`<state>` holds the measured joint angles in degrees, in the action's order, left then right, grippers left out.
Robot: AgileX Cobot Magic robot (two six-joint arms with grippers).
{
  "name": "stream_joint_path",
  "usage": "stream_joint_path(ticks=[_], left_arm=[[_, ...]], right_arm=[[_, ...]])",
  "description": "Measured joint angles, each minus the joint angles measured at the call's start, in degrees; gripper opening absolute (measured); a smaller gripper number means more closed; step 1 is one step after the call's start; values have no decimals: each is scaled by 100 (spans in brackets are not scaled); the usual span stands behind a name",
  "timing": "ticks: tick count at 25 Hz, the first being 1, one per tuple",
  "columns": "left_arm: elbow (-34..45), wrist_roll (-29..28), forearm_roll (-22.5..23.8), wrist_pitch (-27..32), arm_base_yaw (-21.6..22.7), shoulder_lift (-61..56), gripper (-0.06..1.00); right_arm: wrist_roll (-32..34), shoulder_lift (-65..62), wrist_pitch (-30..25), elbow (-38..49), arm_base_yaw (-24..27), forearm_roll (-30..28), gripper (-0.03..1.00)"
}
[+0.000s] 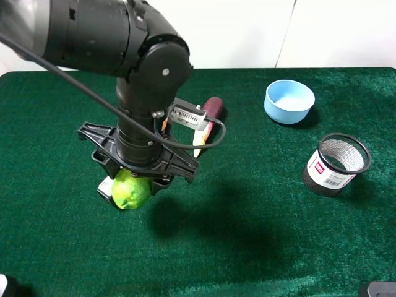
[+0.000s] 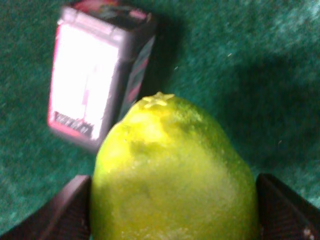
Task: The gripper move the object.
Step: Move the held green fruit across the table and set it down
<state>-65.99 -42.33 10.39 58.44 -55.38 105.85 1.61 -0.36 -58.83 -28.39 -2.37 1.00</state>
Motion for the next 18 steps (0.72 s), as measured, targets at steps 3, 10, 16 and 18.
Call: stream_joint_path(ticks=[3,10,16,18], left_arm=[[81,41,0,-255,0,19,66],[107,178,0,-623,0,501,66],[107,308,23,-1068,0,766,66],[107,308,31,-1175,0,817,66]], right_arm=[[0,0,0,0,0,0,70],[0,0,0,0,0,0,70],[0,0,0,0,0,0,70],[0,0,0,0,0,0,70]])
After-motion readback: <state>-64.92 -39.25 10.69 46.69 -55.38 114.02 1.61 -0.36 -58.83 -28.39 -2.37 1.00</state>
